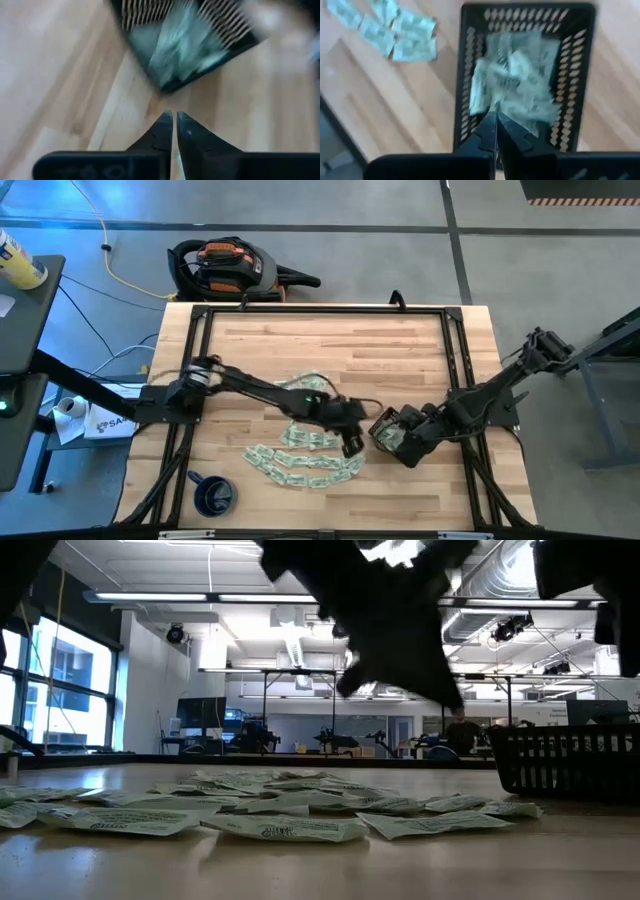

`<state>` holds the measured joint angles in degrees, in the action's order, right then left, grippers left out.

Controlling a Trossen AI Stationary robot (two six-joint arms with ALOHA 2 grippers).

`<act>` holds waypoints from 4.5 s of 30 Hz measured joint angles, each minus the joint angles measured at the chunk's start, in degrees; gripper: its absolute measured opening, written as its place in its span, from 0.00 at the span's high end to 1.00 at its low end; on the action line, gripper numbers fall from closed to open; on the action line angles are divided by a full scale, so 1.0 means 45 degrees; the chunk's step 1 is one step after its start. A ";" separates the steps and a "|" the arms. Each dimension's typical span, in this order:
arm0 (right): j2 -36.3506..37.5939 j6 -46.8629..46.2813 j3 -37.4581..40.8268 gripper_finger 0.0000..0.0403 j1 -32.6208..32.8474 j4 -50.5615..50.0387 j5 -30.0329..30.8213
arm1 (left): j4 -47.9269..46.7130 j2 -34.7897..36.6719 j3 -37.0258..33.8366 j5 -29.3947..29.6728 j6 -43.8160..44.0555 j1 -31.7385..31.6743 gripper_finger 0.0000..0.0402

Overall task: Pick and place Stevia / Truvia into bins
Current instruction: Put the stevia packet into the black bin

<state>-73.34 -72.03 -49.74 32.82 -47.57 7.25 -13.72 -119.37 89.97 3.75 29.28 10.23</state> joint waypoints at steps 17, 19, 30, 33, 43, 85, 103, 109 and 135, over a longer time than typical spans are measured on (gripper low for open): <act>-0.2676 0.2782 0.0000 1.00 -0.2432 0.1784 -0.1407 | -0.0871 0.7158 -0.4986 0.2107 0.1030 -0.0104 0.81; -0.3043 0.2783 -0.0004 1.00 -0.2596 0.1748 -0.1642 | -0.1346 0.7684 -0.4986 0.2254 0.0977 -0.0099 0.77; -0.3858 0.2954 -0.0419 1.00 -0.3196 0.2068 -0.2416 | -0.3274 0.9227 -0.5036 0.3448 0.0661 -0.0104 0.75; -0.3289 0.2759 -0.0984 1.00 -0.2996 0.1343 -0.2101 | -0.2996 0.9393 -0.4947 0.3452 0.0657 -0.0099 0.75; -0.1573 0.1747 -0.1321 0.99 -0.2834 -0.0351 -0.0296 | -0.4252 0.9725 -0.4981 0.4070 0.0888 -0.0224 0.75; 0.0296 0.1158 -0.1321 0.36 -0.4386 -0.0996 0.2279 | -0.6144 0.3380 -0.6536 -0.1647 -0.6445 -0.6224 0.79; 0.1754 0.1667 -0.1571 0.36 -0.3278 -0.0932 0.4927 | -0.7830 0.4177 -0.3503 -0.1494 -0.5584 -0.6170 0.94; 0.3228 0.1012 -0.1613 0.36 -0.2326 -0.1569 0.6029 | -0.5914 0.4274 -0.1053 -0.2765 -0.5056 -0.4055 0.95; 0.5464 0.1787 -0.1598 0.36 -0.1612 -0.2297 0.6664 | -0.2680 -0.4772 0.7603 -0.1595 -0.1311 -0.1246 0.90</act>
<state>-48.75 -63.99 -56.93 25.56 -57.91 37.24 -25.78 -140.84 124.18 -3.42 23.37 4.62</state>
